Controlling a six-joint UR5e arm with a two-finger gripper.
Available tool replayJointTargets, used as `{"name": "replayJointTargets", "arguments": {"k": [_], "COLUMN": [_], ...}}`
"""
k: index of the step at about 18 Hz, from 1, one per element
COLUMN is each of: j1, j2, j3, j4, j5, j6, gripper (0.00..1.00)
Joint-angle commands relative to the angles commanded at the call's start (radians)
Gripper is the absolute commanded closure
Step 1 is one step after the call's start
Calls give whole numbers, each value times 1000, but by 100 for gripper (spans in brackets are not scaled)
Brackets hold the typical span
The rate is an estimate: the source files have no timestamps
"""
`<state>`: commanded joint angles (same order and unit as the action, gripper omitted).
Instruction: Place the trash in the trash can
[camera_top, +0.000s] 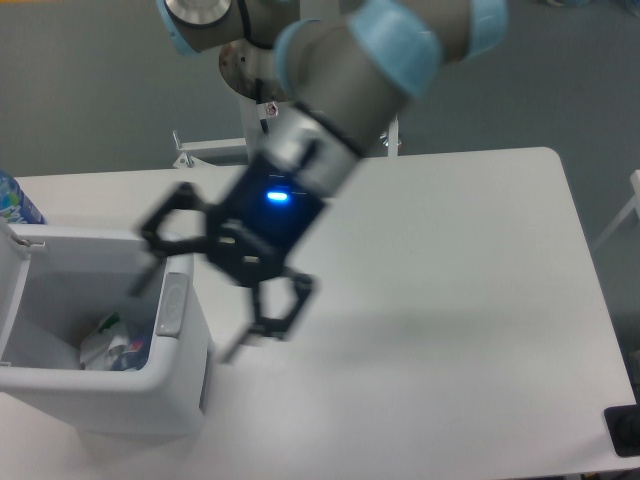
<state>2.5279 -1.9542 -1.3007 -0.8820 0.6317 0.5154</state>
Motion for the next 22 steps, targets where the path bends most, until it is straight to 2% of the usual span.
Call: {"name": "replayJointTargets", "arguments": {"k": [5,7,16,19,22], "j1": [9,9,9,9,9], "j2": [-6,-6,-32,-32,-31], "j3": [-86,-126,-199,-218,-218], "j4": [-8,-9,-26,-26,-26], "j5": [389,489,795,844,847], "j6": [178,254,412,506,514], "gripper": [0,0,0,0,0]}}
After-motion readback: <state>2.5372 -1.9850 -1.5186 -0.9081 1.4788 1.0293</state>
